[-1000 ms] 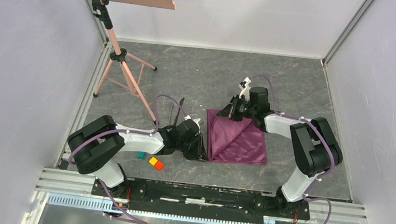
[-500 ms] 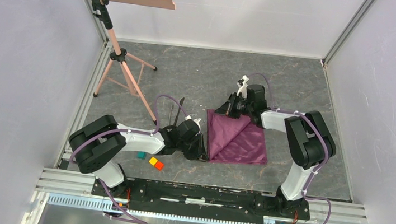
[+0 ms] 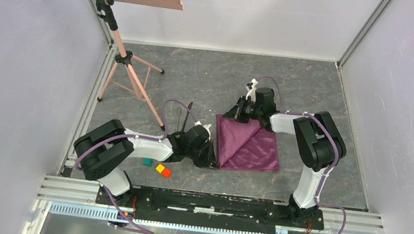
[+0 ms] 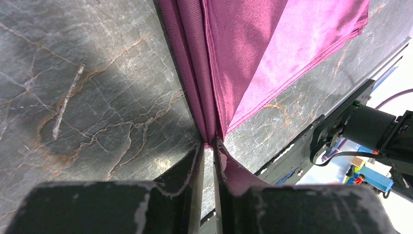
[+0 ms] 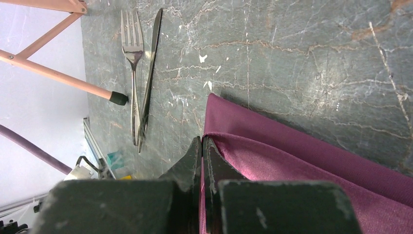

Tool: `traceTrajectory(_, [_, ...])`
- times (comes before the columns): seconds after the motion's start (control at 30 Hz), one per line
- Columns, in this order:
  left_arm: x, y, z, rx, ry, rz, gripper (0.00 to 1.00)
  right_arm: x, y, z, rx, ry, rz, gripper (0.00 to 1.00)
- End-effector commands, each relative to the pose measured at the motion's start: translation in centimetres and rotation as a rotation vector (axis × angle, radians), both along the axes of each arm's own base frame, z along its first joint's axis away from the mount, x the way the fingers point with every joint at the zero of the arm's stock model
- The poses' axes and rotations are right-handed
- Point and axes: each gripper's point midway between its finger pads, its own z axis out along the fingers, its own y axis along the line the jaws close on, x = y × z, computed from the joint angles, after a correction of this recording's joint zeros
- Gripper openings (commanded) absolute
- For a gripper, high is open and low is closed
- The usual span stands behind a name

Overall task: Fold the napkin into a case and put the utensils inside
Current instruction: Fold the top corner of the square-folded napkin at the center of the board.

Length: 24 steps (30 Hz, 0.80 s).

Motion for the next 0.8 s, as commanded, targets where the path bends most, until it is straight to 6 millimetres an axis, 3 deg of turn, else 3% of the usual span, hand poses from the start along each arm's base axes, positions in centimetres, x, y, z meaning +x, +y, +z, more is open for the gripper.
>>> traceTrajectory(0.0, [-1.5, 2.7, -3.5, 0.149, 0.071, 0.03, 0.2, 1.6, 0.9, 1.3, 0.023, -0.058, 0.0, 0.0])
traceTrajectory(0.77, [-1.3, 2.7, -2.7, 0.14, 0.046, 0.028, 0.2, 2.3, 1.8, 0.3, 0.002, -0.048, 0.019, 0.07])
